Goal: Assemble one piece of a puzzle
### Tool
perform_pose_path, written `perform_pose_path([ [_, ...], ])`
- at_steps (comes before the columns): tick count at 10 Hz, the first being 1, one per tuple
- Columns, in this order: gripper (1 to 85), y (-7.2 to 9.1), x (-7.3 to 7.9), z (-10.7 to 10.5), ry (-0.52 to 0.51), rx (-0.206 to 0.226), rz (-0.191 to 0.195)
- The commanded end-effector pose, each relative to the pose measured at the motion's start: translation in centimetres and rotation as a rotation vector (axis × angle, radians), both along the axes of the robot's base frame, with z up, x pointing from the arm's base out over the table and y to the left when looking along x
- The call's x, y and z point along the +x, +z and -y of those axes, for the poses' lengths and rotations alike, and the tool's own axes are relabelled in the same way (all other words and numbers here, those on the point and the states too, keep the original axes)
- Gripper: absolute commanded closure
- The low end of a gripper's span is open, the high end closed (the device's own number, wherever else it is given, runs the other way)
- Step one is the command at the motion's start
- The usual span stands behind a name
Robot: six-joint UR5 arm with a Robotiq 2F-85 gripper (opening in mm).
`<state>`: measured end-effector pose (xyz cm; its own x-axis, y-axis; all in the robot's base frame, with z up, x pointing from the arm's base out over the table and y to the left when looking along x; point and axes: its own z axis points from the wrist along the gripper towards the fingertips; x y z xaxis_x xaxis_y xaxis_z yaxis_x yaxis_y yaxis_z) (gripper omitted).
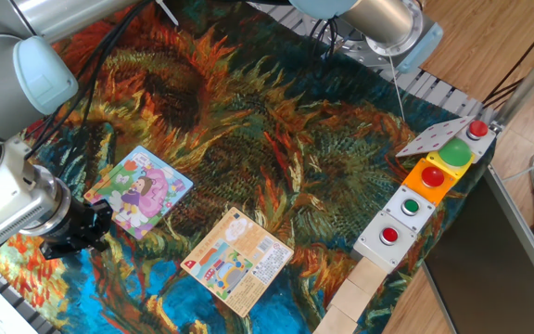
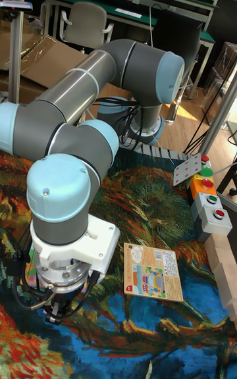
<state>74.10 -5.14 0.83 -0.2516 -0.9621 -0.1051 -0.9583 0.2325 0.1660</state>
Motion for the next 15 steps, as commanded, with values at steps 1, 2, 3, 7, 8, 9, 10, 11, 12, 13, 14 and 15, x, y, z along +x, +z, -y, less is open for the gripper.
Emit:
perform_pose_path([
  [1,42.0,-0.09,0.37,-0.03,-0.006,0.01,0.004],
  [2,36.0,-0.16,0.43,-0.06,-0.006,0.012,0.004],
  [3,34.3,-0.17,0.44,-0.1,-0.004,0.014,0.004],
  [7,36.3,0.08,0.18,-0.09,-0.012,0.019,0.003],
  [8,40.0,0.16,0.17,-0.11,-0.016,0.021,0.004],
  [9,42.3,0.3,0.06,-0.35,-0.03,0.029,0.001],
  [10,43.7,0.34,0.03,-0.35,-0.03,0.029,0.003],
  [11,44.3,0.36,-0.02,-0.32,-0.03,0.029,0.003],
  [12,45.0,0.39,-0.11,-0.26,-0.035,0.031,0.004],
  [13,45.3,0.28,-0.12,-0.12,-0.035,0.034,0.007],
  [14,46.0,0.17,-0.19,0.07,-0.036,0.038,0.008],
  [15,47.3,0.11,-0.26,0.22,-0.036,0.039,0.01],
])
